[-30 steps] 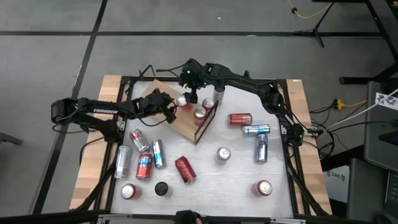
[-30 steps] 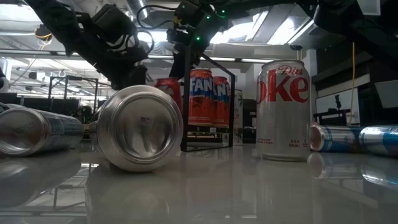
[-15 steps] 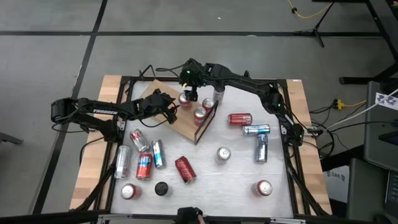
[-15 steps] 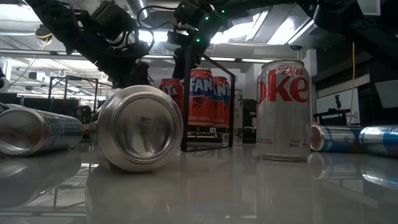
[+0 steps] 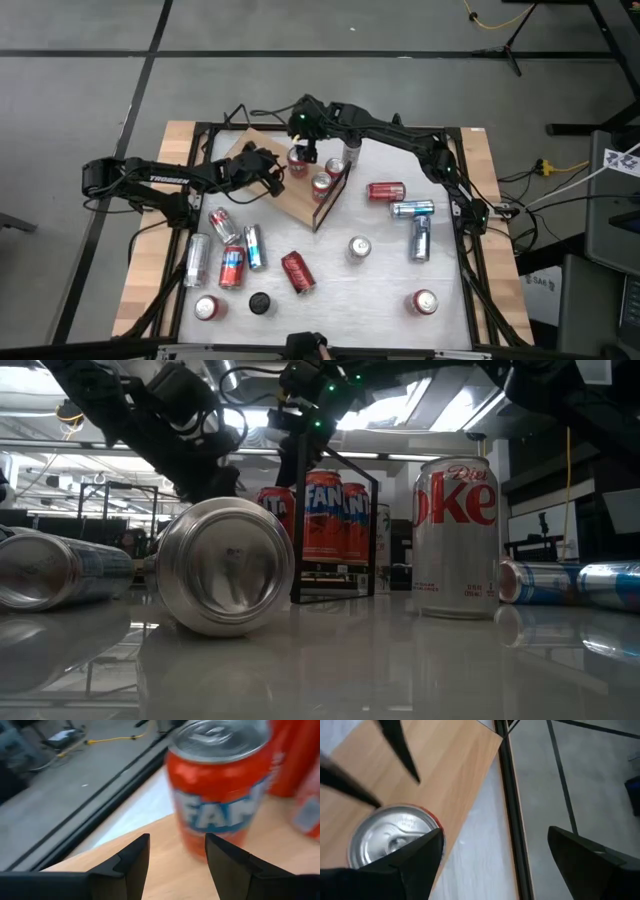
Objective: Pick and place cans onto a shelf
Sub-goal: Put the center red soda can on the shelf
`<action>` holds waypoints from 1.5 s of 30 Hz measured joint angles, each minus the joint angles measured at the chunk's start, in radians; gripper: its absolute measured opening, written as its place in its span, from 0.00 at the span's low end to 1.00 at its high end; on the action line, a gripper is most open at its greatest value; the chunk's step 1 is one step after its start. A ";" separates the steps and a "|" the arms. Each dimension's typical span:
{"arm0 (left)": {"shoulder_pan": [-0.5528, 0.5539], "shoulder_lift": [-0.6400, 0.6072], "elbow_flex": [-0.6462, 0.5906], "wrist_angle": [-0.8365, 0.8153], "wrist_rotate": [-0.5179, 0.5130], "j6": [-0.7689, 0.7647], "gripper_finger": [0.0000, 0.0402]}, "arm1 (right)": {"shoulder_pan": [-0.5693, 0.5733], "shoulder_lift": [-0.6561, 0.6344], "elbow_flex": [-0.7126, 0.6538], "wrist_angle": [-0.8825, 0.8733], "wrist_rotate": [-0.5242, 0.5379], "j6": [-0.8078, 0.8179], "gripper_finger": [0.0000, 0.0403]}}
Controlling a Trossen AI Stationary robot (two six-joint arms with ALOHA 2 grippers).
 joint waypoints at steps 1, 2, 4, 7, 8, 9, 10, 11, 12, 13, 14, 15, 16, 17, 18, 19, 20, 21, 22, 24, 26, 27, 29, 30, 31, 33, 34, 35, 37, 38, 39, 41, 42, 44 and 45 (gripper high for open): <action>0.000 0.000 0.000 -0.003 -0.020 0.008 0.45 | 0.001 -0.003 0.000 -0.010 0.013 -0.006 0.87; 0.000 0.000 0.000 -0.002 -0.039 0.014 0.45 | 0.002 -0.007 0.000 -0.019 0.024 -0.008 0.87; 0.006 0.000 0.000 0.003 -0.069 0.016 0.45 | 0.002 -0.019 0.010 -0.061 0.030 -0.008 0.87; 0.031 0.000 0.000 0.002 -0.084 0.016 0.45 | 0.001 -0.036 0.025 -0.102 0.029 -0.007 0.87; 0.042 0.000 0.000 0.002 -0.083 0.015 0.45 | 0.001 -0.039 0.025 -0.119 0.029 -0.007 0.87; 0.054 0.000 0.000 0.003 -0.081 0.015 0.45 | 0.001 -0.039 0.025 -0.127 0.028 -0.004 0.87; 0.064 0.000 0.000 0.005 -0.079 0.014 0.45 | 0.001 -0.039 0.026 -0.137 0.024 0.005 0.87; 0.073 0.000 0.000 0.011 -0.072 0.010 0.45 | 0.001 -0.038 0.026 -0.156 0.019 0.021 0.87; 0.084 0.001 0.000 0.021 -0.060 0.007 0.45 | 0.001 -0.037 0.025 -0.173 0.011 0.027 0.87; 0.092 0.002 0.001 0.028 -0.041 0.007 0.45 | 0.001 -0.036 0.022 -0.182 0.001 0.030 0.87; 0.099 0.002 0.000 0.035 -0.021 0.006 0.45 | 0.001 -0.035 0.019 -0.186 -0.011 0.031 0.87; 0.106 0.002 0.001 0.050 0.000 0.006 0.45 | 0.001 -0.034 0.015 -0.198 -0.025 0.031 0.87; 0.111 0.003 0.001 0.068 0.014 0.006 0.45 | 0.001 -0.033 0.009 -0.209 -0.034 0.031 0.87; 0.115 0.003 0.001 0.082 0.023 0.006 0.45 | 0.001 -0.031 0.000 -0.213 -0.039 0.032 0.87; 0.118 0.003 0.001 0.092 0.029 0.007 0.45 | 0.002 -0.030 -0.007 -0.212 -0.039 0.032 0.87; 0.120 0.003 0.001 0.097 0.031 0.007 0.45 | 0.002 -0.029 -0.011 -0.213 -0.039 0.033 0.87; 0.121 0.003 0.001 0.097 0.031 0.007 0.45 | 0.002 -0.029 -0.014 -0.212 -0.039 0.037 0.87; 0.121 0.003 0.001 0.097 0.032 0.007 0.45 | 0.002 -0.029 -0.016 -0.211 -0.039 0.046 0.87; 0.121 0.003 0.001 0.097 0.034 0.007 0.45 | 0.002 -0.029 -0.016 -0.211 -0.039 0.049 0.87; 0.120 0.003 0.001 0.097 0.064 0.007 0.45 | 0.002 -0.029 -0.016 -0.211 -0.039 0.049 0.87; 0.120 0.003 0.001 0.097 0.098 0.006 0.45 | 0.002 -0.029 -0.016 -0.203 -0.039 0.049 0.87; 0.120 0.003 0.001 0.097 0.111 0.006 0.45 | 0.002 -0.029 -0.016 -0.193 -0.039 0.049 0.87; 0.120 0.003 0.001 0.098 0.130 0.006 0.45 | 0.002 -0.029 -0.016 -0.175 -0.039 0.049 0.87; 0.120 0.003 0.001 0.100 0.139 0.006 0.45 | 0.002 -0.029 -0.016 -0.171 -0.039 0.049 0.87; 0.120 0.003 0.001 0.100 0.147 0.006 0.45 | 0.001 -0.029 -0.016 -0.167 -0.039 0.049 0.87; 0.120 0.003 0.001 0.104 0.167 0.006 0.45 | 0.001 -0.029 -0.016 -0.165 -0.039 0.049 0.87; 0.120 0.003 0.001 0.107 0.176 0.006 0.45 | 0.001 -0.029 -0.016 -0.165 -0.039 0.048 0.87; 0.120 0.003 0.001 0.108 0.183 0.006 0.45 | 0.001 -0.029 -0.016 -0.166 -0.039 0.047 0.87; 0.113 0.003 0.000 0.110 0.187 0.006 0.45 | 0.001 -0.029 -0.016 -0.166 -0.038 0.046 0.87; 0.110 0.003 0.000 0.110 0.189 0.006 0.45 | 0.000 -0.029 -0.016 -0.167 -0.037 0.046 0.87; 0.105 0.003 0.000 0.110 0.190 0.006 0.45 | 0.000 -0.029 -0.016 -0.166 -0.030 0.046 0.87; 0.093 0.003 0.000 0.112 0.195 0.006 0.45 | -0.001 -0.029 -0.016 -0.164 -0.019 0.046 0.87; 0.087 0.003 0.000 0.113 0.197 0.007 0.45 | -0.001 -0.029 -0.016 -0.164 -0.016 0.046 0.87; 0.074 0.003 0.000 0.113 0.197 0.007 0.45 | -0.001 -0.029 -0.016 -0.164 -0.014 0.046 0.87; 0.069 0.003 0.000 0.113 0.197 0.007 0.45 | 0.000 -0.029 -0.016 -0.164 -0.012 0.046 0.87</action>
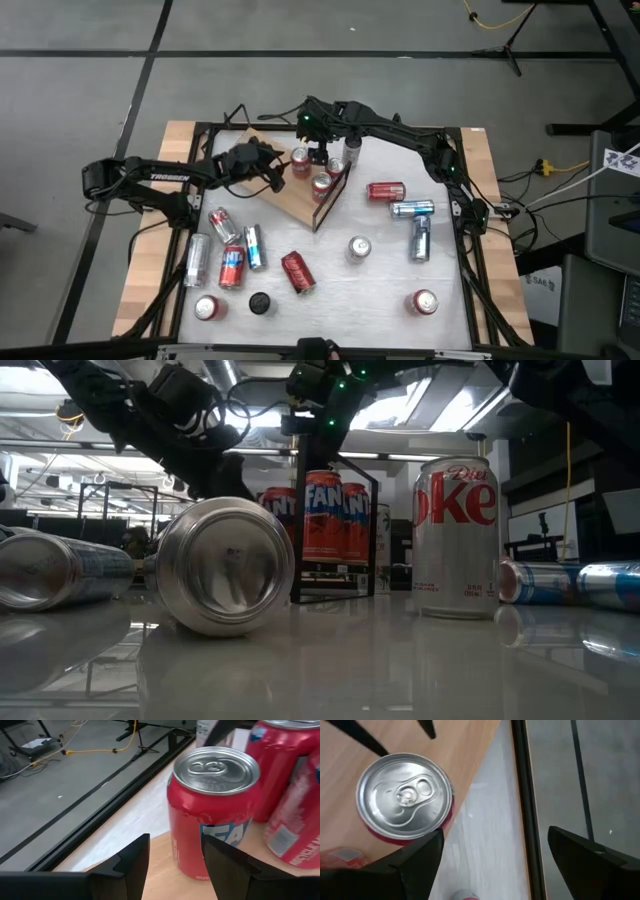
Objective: Pick and place cans onto a shelf
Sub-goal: Put the center red soda can on the shelf
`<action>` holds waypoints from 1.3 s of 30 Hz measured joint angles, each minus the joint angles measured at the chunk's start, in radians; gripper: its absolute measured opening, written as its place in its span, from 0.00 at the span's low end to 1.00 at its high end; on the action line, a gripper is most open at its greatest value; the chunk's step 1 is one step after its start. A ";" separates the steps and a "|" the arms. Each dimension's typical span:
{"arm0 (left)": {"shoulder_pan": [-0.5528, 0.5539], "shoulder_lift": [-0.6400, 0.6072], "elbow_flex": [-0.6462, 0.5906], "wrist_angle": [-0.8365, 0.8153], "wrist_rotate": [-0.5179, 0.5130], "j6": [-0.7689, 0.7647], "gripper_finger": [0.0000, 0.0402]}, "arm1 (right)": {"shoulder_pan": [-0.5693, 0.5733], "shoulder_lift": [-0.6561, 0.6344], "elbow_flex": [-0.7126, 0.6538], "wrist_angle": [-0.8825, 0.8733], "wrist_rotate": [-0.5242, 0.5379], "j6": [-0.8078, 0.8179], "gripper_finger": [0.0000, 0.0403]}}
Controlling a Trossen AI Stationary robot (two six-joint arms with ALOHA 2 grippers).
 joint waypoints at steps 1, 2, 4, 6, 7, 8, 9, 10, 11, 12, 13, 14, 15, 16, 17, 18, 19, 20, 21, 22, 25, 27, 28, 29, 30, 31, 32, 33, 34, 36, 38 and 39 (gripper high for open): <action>-0.005 0.000 0.000 0.001 0.000 0.000 0.45 | 0.000 0.000 0.000 0.001 0.003 0.000 0.87; -0.010 0.000 0.000 0.001 0.000 0.000 0.45 | 0.000 0.000 0.000 0.002 0.010 0.001 0.87; -0.017 0.000 0.000 0.002 -0.010 0.001 0.45 | 0.001 0.000 0.000 0.004 0.027 0.001 0.87; -0.020 0.000 0.000 0.003 -0.029 0.001 0.45 | 0.002 0.000 0.000 0.004 0.036 0.002 0.87; -0.020 0.000 0.000 0.003 -0.039 0.001 0.45 | 0.002 0.000 0.000 0.003 0.037 0.002 0.87; -0.020 0.000 0.000 0.003 -0.048 0.001 0.45 | 0.002 0.000 0.000 0.002 0.037 0.002 0.87; -0.020 0.000 0.000 0.003 -0.056 0.001 0.45 | 0.001 -0.001 0.002 -0.002 0.037 0.001 0.87; -0.020 0.000 0.000 0.002 -0.063 0.001 0.45 | 0.001 -0.004 0.002 -0.004 0.037 -0.001 0.87; -0.020 0.000 0.000 -0.001 -0.069 0.001 0.45 | 0.002 -0.008 0.002 -0.004 0.037 -0.005 0.87; -0.020 0.000 0.000 -0.009 -0.072 0.001 0.45 | 0.002 -0.016 0.002 -0.006 0.036 -0.011 0.87; -0.019 0.000 0.000 -0.020 -0.073 0.001 0.45 | 0.002 -0.025 0.002 -0.010 0.038 -0.016 0.87; -0.019 0.000 0.000 -0.028 -0.073 0.000 0.45 | 0.002 -0.035 0.002 -0.010 0.041 -0.020 0.87; -0.019 0.000 0.000 -0.030 -0.073 0.000 0.45 | 0.002 -0.046 0.003 -0.011 0.043 -0.020 0.87; -0.019 0.000 0.000 -0.030 -0.073 0.000 0.45 | 0.002 -0.055 0.004 -0.018 0.044 -0.021 0.87; -0.019 0.000 0.000 -0.030 -0.074 0.000 0.45 | 0.002 -0.065 0.004 -0.029 0.045 -0.021 0.87; -0.019 0.000 0.000 -0.032 -0.078 0.001 0.45 | 0.002 -0.074 0.004 -0.046 0.044 -0.022 0.87; -0.019 0.000 0.000 -0.036 -0.090 0.001 0.45 | 0.002 -0.084 0.004 -0.062 0.044 -0.023 0.87; -0.019 0.000 0.000 -0.039 -0.105 0.001 0.45 | 0.002 -0.096 0.004 -0.083 0.044 -0.023 0.87; -0.018 0.000 0.000 -0.045 -0.121 0.001 0.45 | 0.002 -0.108 0.004 -0.106 0.045 -0.023 0.87; -0.018 0.000 0.000 -0.053 -0.137 0.001 0.45 | 0.002 -0.121 0.004 -0.128 0.045 -0.023 0.87; -0.018 0.000 0.000 -0.061 -0.155 0.000 0.45 | -0.001 -0.154 0.004 -0.213 0.046 -0.016 0.87; -0.018 0.000 0.000 -0.056 -0.148 0.000 0.45 | -0.005 -0.172 0.004 -0.262 0.041 0.003 0.87; -0.018 0.000 0.000 -0.055 -0.144 -0.001 0.45 | -0.006 -0.182 0.003 -0.279 0.036 0.012 0.87; -0.018 0.000 0.000 -0.055 -0.144 -0.004 0.45 | -0.008 -0.193 0.001 -0.289 0.034 0.025 0.87; -0.018 0.000 0.000 -0.055 -0.143 -0.013 0.45 | -0.013 -0.206 -0.002 -0.295 0.034 0.032 0.87; -0.018 0.000 0.000 -0.055 -0.144 -0.024 0.45 | -0.013 -0.218 -0.008 -0.298 0.034 0.038 0.87; -0.018 0.000 0.000 -0.055 -0.147 -0.028 0.45 | -0.013 -0.231 -0.018 -0.296 0.035 0.047 0.87; -0.018 0.000 0.000 -0.055 -0.149 -0.034 0.45 | -0.013 -0.244 -0.030 -0.295 0.036 0.058 0.87; -0.018 0.000 0.000 -0.054 -0.149 -0.042 0.45 | -0.014 -0.259 -0.047 -0.293 0.036 0.069 0.87; -0.018 0.013 0.000 -0.042 -0.149 -0.048 0.45 | -0.012 -0.288 -0.091 -0.280 0.035 0.091 0.87; -0.018 0.031 0.000 -0.035 -0.149 -0.051 0.45 | -0.012 -0.321 -0.150 -0.258 0.036 0.107 0.87; -0.018 0.045 0.000 -0.018 -0.148 -0.053 0.45 | -0.012 -0.339 -0.187 -0.231 0.036 0.111 0.87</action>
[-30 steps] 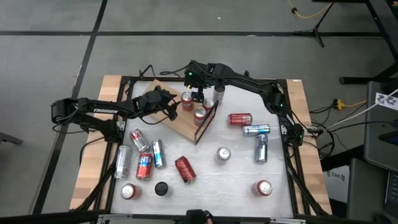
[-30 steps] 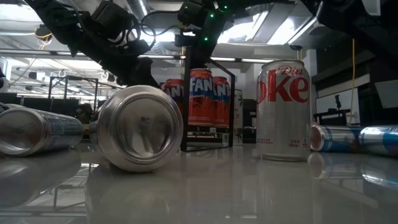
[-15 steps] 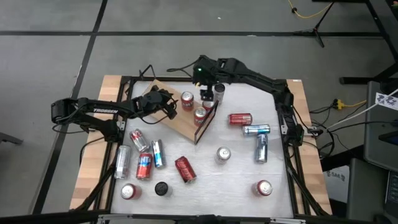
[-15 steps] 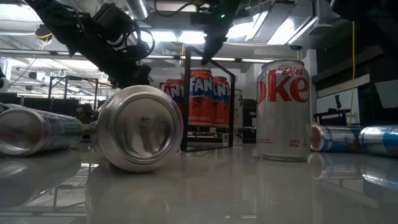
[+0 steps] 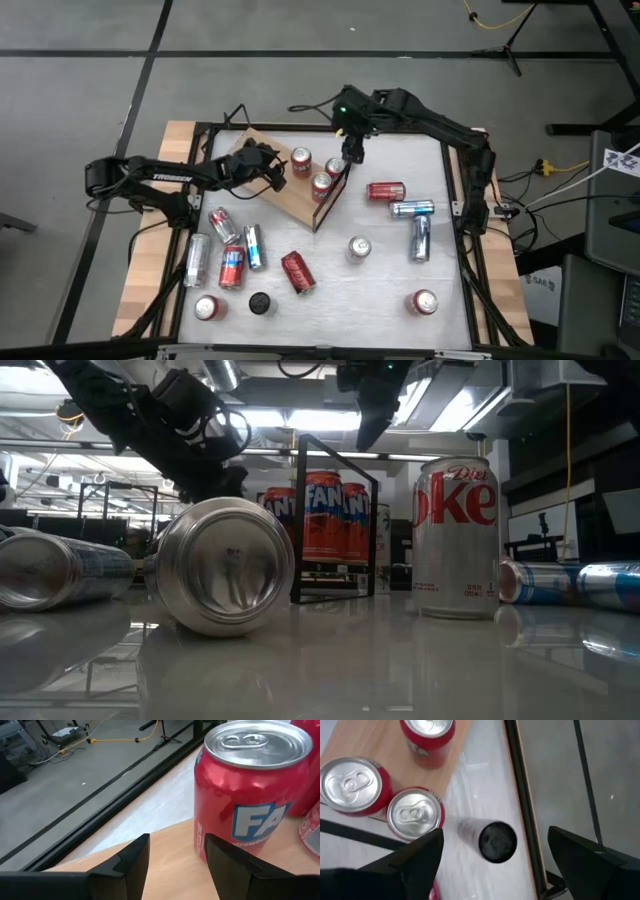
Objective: Pick and place cans onto a shelf
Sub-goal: Put the center red soda can on the shelf
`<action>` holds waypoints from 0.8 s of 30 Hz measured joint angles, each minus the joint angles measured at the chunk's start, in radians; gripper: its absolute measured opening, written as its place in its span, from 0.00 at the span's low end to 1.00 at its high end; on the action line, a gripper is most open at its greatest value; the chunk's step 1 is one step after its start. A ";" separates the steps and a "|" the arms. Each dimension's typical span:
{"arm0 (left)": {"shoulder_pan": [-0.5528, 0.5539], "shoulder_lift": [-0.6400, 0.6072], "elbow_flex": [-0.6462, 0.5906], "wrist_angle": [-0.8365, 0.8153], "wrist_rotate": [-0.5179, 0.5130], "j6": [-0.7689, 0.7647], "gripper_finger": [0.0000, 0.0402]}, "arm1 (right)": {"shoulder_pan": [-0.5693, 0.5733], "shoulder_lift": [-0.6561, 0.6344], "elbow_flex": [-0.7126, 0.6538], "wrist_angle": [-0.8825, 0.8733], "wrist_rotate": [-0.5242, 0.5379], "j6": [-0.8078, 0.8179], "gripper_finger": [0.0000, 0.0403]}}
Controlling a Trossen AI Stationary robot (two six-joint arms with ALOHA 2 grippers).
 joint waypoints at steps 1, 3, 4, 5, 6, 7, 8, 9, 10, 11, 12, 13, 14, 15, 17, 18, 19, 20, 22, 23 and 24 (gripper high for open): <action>0.000 0.016 0.000 0.015 0.003 0.000 0.45 | 0.000 -0.019 -0.039 0.031 0.000 0.002 0.87; -0.001 0.049 0.000 0.036 0.004 0.000 0.45 | 0.000 -0.058 -0.125 0.107 0.000 0.003 0.87; -0.001 0.065 0.000 0.054 0.004 0.000 0.45 | 0.000 -0.077 -0.167 0.145 0.000 0.003 0.87; -0.001 0.080 0.000 0.077 0.004 0.000 0.45 | 0.000 -0.096 -0.209 0.185 0.000 0.003 0.87; -0.001 0.091 0.000 0.094 0.005 0.000 0.45 | 0.000 -0.113 -0.246 0.222 0.000 0.004 0.87; -0.001 0.102 0.000 0.112 0.007 0.000 0.45 | 0.000 -0.129 -0.281 0.255 0.001 0.004 0.87; -0.001 0.112 0.000 0.130 0.014 0.000 0.45 | 0.000 -0.144 -0.314 0.282 0.001 0.004 0.87; -0.001 0.121 0.000 0.148 0.025 0.000 0.45 | 0.000 -0.156 -0.343 0.308 0.002 0.004 0.87; -0.001 0.130 0.000 0.167 0.038 0.000 0.45 | 0.000 -0.165 -0.368 0.334 0.002 0.005 0.87; -0.001 0.137 0.000 0.188 0.050 0.000 0.45 | 0.000 -0.171 -0.389 0.351 0.001 0.005 0.87; -0.002 0.144 0.000 0.212 0.059 0.000 0.45 | 0.000 -0.173 -0.404 0.360 0.002 0.005 0.87; -0.002 0.149 0.000 0.231 0.070 0.000 0.45 | 0.000 -0.173 -0.412 0.364 0.006 0.005 0.87; -0.002 0.153 0.000 0.248 0.082 0.000 0.45 | 0.000 -0.173 -0.417 0.365 0.013 0.004 0.87; -0.002 0.158 0.000 0.265 0.091 0.000 0.45 | 0.000 -0.174 -0.420 0.365 0.022 0.005 0.87; -0.005 0.168 0.000 0.286 0.113 -0.003 0.45 | 0.000 -0.175 -0.426 0.368 0.037 0.004 0.87; -0.009 0.173 0.000 0.299 0.116 -0.003 0.45 | 0.000 -0.175 -0.429 0.371 0.043 0.005 0.87; -0.013 0.180 0.000 0.315 0.118 -0.003 0.45 | 0.000 -0.175 -0.429 0.371 0.044 0.004 0.87; -0.017 0.188 0.000 0.331 0.119 -0.003 0.45 | 0.000 -0.175 -0.429 0.373 0.044 0.005 0.87; -0.022 0.203 0.000 0.353 0.121 -0.003 0.45 | 0.000 -0.175 -0.429 0.391 0.044 0.004 0.87; -0.025 0.213 0.000 0.371 0.121 -0.003 0.45 | 0.000 -0.175 -0.429 0.400 0.044 0.004 0.87; -0.027 0.223 0.000 0.385 0.120 -0.003 0.45 | 0.000 -0.175 -0.429 0.406 0.043 0.004 0.87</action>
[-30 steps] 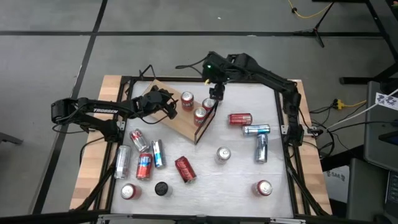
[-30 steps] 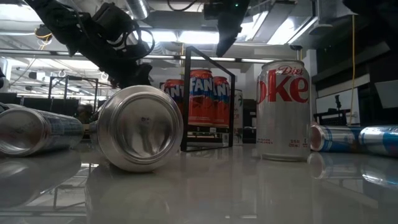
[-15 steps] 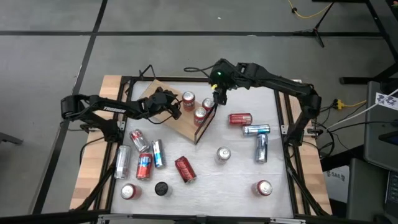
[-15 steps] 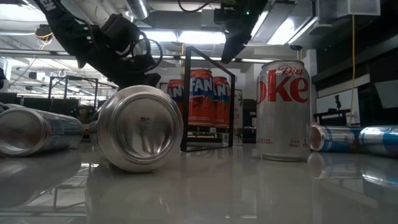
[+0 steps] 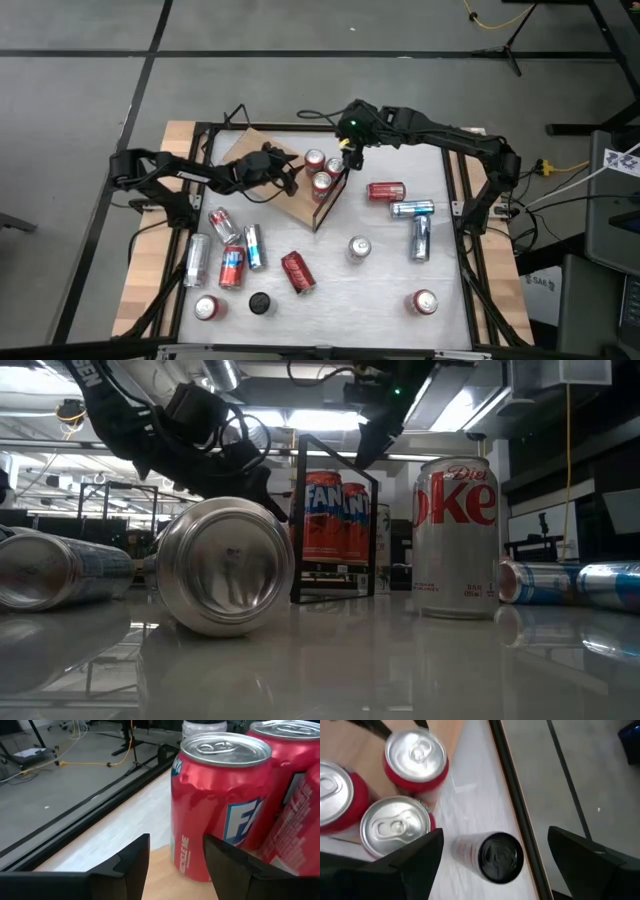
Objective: Pick and place cans onto a shelf
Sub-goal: Put the center red soda can on the shelf, then put the bottom right red soda can on the shelf aligned with the other red soda can
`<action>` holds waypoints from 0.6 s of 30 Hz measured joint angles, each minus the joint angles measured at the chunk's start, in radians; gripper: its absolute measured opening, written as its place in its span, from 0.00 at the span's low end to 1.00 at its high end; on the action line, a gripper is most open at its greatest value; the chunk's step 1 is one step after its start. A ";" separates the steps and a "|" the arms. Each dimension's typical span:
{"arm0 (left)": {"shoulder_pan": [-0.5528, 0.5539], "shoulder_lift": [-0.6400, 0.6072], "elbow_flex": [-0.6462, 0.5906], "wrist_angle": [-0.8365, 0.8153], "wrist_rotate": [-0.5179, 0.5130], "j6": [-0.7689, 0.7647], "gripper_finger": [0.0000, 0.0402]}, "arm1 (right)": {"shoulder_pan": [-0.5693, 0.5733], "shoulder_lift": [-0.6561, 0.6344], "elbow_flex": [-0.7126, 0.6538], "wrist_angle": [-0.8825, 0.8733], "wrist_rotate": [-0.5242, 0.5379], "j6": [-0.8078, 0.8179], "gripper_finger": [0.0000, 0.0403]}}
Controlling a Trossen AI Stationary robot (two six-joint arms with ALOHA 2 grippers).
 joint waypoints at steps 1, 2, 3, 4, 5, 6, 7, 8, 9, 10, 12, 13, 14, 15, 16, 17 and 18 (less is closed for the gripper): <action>0.000 0.007 0.000 0.008 0.000 0.000 0.45 | 0.000 0.000 0.000 0.006 0.000 0.000 0.87; 0.000 0.014 0.000 0.016 0.000 0.001 0.45 | 0.000 0.000 0.000 0.011 0.000 0.000 0.87; 0.000 0.021 0.000 0.026 -0.002 0.001 0.45 | 0.000 0.000 0.000 0.013 0.000 0.000 0.87; 0.000 0.023 0.000 0.024 -0.009 0.002 0.45 | 0.000 0.000 0.000 0.013 0.000 0.000 0.87; 0.000 0.023 0.000 0.019 -0.016 0.002 0.45 | 0.000 0.000 0.000 0.012 0.000 0.000 0.87; 0.000 0.023 0.000 0.021 -0.022 0.003 0.45 | 0.000 0.000 0.000 0.010 0.000 0.000 0.87; 0.000 0.023 0.000 0.024 -0.028 0.003 0.45 | 0.000 0.000 0.000 0.008 0.000 0.000 0.87; 0.000 0.023 0.000 0.024 -0.036 0.003 0.45 | 0.000 0.000 0.000 0.008 0.000 0.000 0.87; 0.000 0.022 0.000 0.022 -0.043 0.003 0.45 | 0.000 0.000 0.000 0.008 0.000 0.000 0.87; 0.001 0.021 0.000 0.021 -0.047 0.004 0.45 | 0.000 0.000 0.000 0.007 0.000 0.000 0.87; 0.003 0.020 0.000 0.022 -0.057 0.004 0.45 | 0.001 -0.004 0.000 -0.004 -0.001 0.000 0.87; 0.003 0.019 0.000 0.021 -0.066 0.004 0.45 | 0.002 -0.009 0.000 -0.015 -0.003 0.000 0.87; 0.003 0.016 0.000 0.017 -0.072 0.004 0.45 | 0.006 -0.018 0.000 -0.026 -0.010 0.001 0.87; 0.003 0.010 0.000 0.014 -0.076 0.004 0.45 | 0.009 -0.030 0.000 -0.041 -0.017 0.007 0.87; 0.003 0.005 0.000 0.016 -0.077 0.004 0.45 | 0.009 -0.043 0.000 -0.056 -0.019 0.020 0.87; 0.003 -0.004 0.000 0.016 -0.077 0.004 0.45 | 0.011 -0.058 0.000 -0.070 -0.021 0.033 0.87; 0.003 -0.015 0.000 0.008 -0.077 0.004 0.45 | 0.018 -0.073 0.000 -0.088 -0.027 0.047 0.87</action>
